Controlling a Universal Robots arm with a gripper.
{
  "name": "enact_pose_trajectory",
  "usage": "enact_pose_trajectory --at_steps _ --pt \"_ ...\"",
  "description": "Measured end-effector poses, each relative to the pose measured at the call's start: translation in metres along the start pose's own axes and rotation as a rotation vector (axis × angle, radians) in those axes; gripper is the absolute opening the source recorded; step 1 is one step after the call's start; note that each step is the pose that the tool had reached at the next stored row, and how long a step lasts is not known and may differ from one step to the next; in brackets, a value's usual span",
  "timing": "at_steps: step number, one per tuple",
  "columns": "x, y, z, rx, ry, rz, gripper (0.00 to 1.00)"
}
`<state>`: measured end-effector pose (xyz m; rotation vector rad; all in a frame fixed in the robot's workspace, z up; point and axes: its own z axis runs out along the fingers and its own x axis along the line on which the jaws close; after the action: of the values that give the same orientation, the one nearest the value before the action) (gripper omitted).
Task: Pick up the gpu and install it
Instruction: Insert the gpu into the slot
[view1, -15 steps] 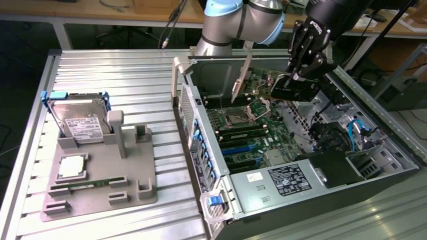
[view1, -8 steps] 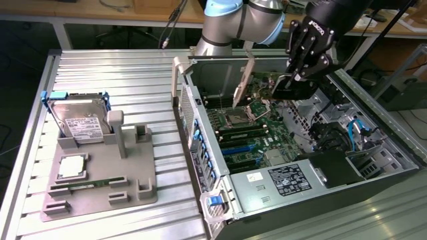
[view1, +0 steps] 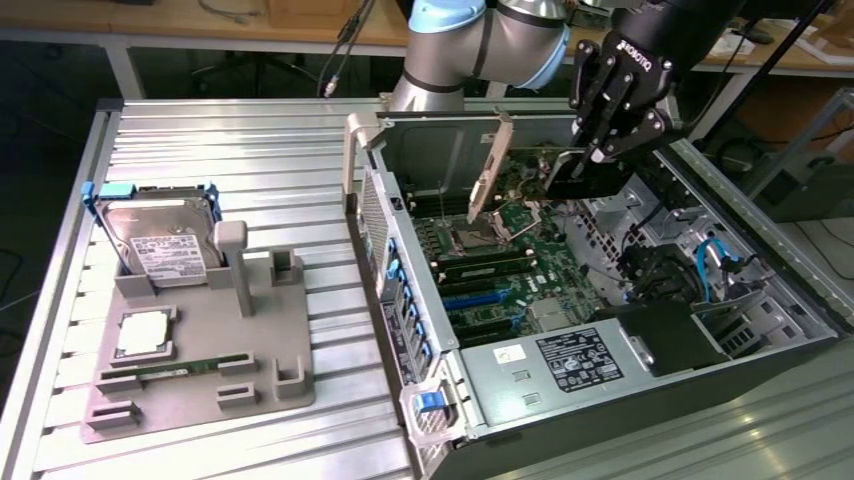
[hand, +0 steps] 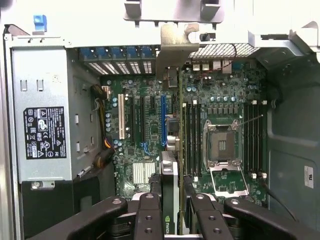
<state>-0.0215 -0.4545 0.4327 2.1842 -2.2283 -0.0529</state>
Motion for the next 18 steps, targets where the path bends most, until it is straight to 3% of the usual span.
enact_pose_trajectory --at_steps 4,12,18 --pt "0.000 -0.0001 0.0005 0.0000 -0.0001 0.000 0.27" --pt "-0.001 -0.0039 0.0145 -0.0013 -0.0012 0.040 0.27" --pt "-0.002 -0.0047 0.0257 -0.0013 -0.0013 0.041 0.27"
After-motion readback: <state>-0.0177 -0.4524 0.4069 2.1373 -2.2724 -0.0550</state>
